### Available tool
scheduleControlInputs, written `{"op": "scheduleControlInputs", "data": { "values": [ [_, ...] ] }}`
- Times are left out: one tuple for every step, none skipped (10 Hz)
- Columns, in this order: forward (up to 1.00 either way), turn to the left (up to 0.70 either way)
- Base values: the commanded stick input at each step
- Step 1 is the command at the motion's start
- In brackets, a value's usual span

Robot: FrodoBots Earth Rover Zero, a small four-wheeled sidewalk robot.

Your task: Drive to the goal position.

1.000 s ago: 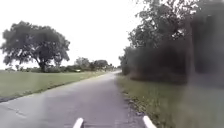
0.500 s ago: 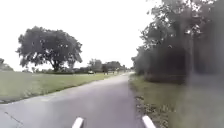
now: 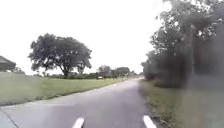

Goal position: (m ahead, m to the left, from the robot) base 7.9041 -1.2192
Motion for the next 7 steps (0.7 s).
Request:
{"op": "scheduleControlInputs", "data": {
  "values": [
    [0.69, 0.03],
    [0.69, 0.03],
    [0.69, 0.03],
    [0.69, 0.03],
    [0.69, 0.03],
    [0.69, 0.03],
    [0.69, 0.03]
  ]
}}
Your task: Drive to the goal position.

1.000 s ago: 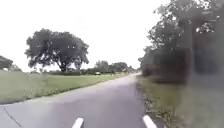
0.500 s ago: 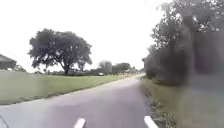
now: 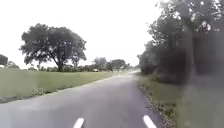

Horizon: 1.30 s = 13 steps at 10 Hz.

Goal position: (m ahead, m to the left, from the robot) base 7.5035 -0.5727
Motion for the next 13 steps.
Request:
{"op": "scheduleControlInputs", "data": {
  "values": [
    [0.69, 0.03],
    [0.69, 0.03],
    [0.69, 0.03],
    [0.69, 0.03],
    [0.69, 0.03],
    [0.69, 0.03],
    [0.69, 0.03],
    [0.69, 0.03],
    [0.69, 0.03],
    [0.69, 0.03],
    [0.69, 0.03],
    [0.69, 0.03],
    [0.69, 0.03]
  ]
}}
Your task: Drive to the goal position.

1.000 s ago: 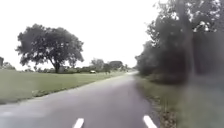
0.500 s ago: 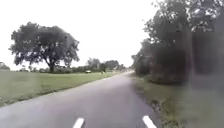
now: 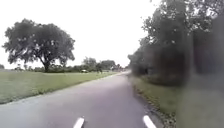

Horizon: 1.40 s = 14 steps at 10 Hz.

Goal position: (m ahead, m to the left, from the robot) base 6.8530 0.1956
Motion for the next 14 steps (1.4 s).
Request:
{"op": "scheduleControlInputs", "data": {
  "values": [
    [0.69, 0.03],
    [0.69, 0.03],
    [0.69, 0.03],
    [0.69, 0.03],
    [0.69, 0.03],
    [0.69, 0.03],
    [0.69, 0.03],
    [0.69, 0.03],
    [0.69, 0.03],
    [0.69, 0.03],
    [0.69, 0.03],
    [0.69, 0.03],
    [0.69, 0.03],
    [0.69, 0.03]
  ]
}}
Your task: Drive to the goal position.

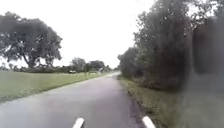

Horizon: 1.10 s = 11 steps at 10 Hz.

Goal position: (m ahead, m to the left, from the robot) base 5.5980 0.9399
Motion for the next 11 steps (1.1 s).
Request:
{"op": "scheduleControlInputs", "data": {
  "values": [
    [0.69, 0.03],
    [0.69, 0.03],
    [0.69, 0.03],
    [0.69, 0.03],
    [0.69, 0.15],
    [0.69, 0.29],
    [0.69, 0.33],
    [0.69, 0.33],
    [0.69, 0.34],
    [0.69, 0.34],
    [0.69, 0.34]
  ]
}}
